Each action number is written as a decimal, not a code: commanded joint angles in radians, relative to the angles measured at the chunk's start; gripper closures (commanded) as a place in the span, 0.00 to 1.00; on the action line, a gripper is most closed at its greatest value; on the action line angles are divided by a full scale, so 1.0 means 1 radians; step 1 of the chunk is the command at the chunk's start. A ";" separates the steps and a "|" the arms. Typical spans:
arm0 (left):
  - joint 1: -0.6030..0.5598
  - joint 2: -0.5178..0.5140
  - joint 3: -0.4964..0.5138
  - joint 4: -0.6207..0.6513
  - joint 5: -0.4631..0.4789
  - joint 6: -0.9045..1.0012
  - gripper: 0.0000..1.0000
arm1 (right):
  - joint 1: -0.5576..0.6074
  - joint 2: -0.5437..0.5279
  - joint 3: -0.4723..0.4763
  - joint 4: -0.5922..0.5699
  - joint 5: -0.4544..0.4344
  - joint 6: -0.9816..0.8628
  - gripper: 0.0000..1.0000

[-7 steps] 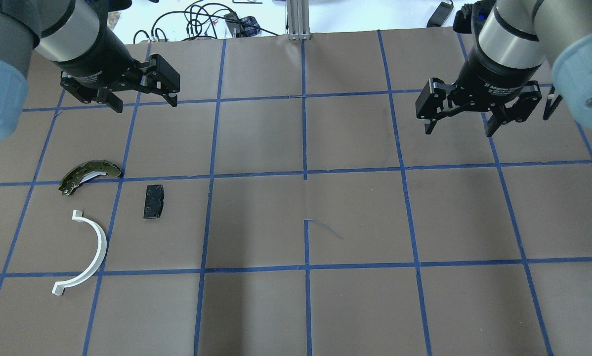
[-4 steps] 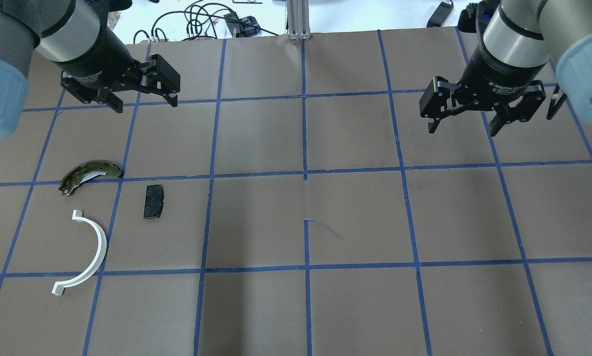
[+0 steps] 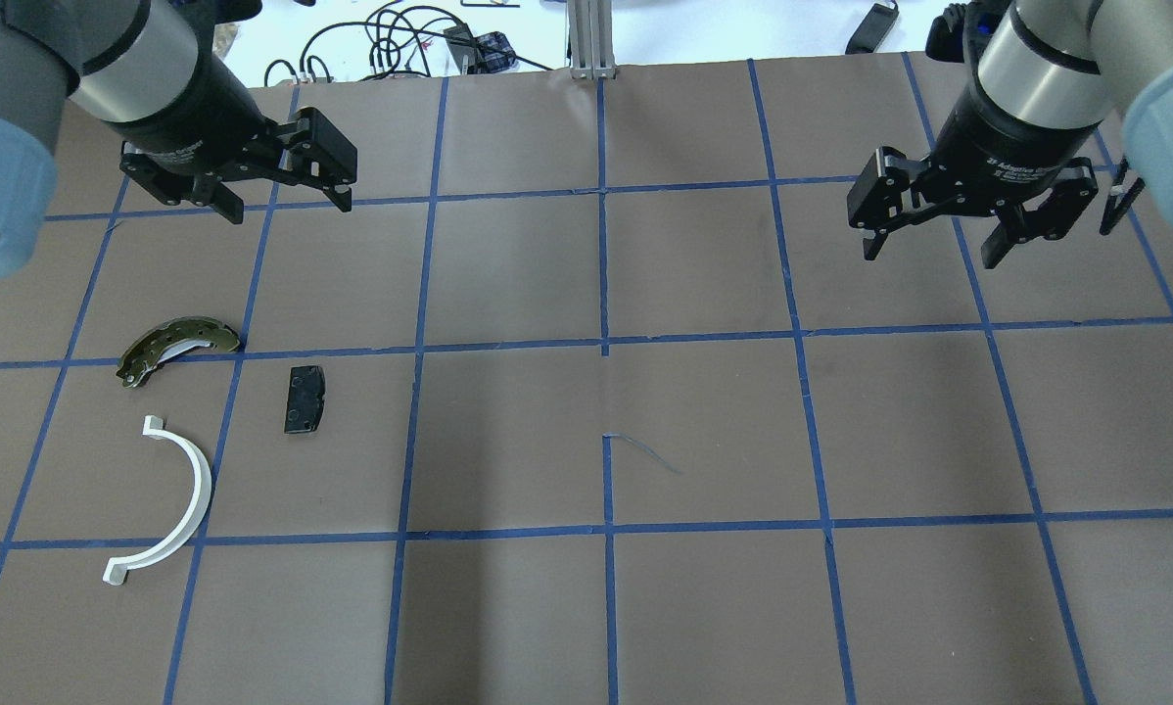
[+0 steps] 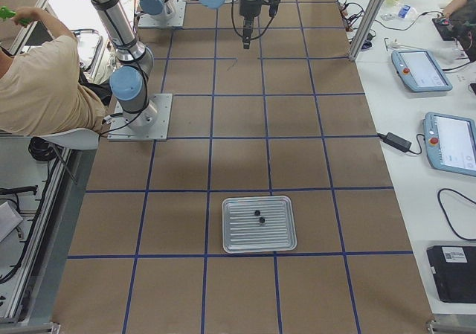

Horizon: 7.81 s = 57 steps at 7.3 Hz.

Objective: Place bearing gear from tray to pile

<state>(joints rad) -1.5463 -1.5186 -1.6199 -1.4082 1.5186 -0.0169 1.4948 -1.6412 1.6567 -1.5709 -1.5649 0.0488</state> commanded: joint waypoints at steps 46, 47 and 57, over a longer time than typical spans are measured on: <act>0.003 0.002 0.000 0.003 0.000 0.000 0.00 | -0.465 0.385 -0.095 -0.265 0.052 -1.412 1.00; 0.003 0.003 0.000 0.002 0.000 0.000 0.00 | -0.402 0.380 -0.089 -0.262 0.065 -1.270 1.00; 0.002 0.003 0.000 -0.002 0.000 0.000 0.00 | 0.336 0.434 0.011 -0.555 0.066 0.016 1.00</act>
<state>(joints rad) -1.5447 -1.5156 -1.6199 -1.4097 1.5186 -0.0169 1.7580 -1.2439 1.6550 -2.0541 -1.4981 -0.0431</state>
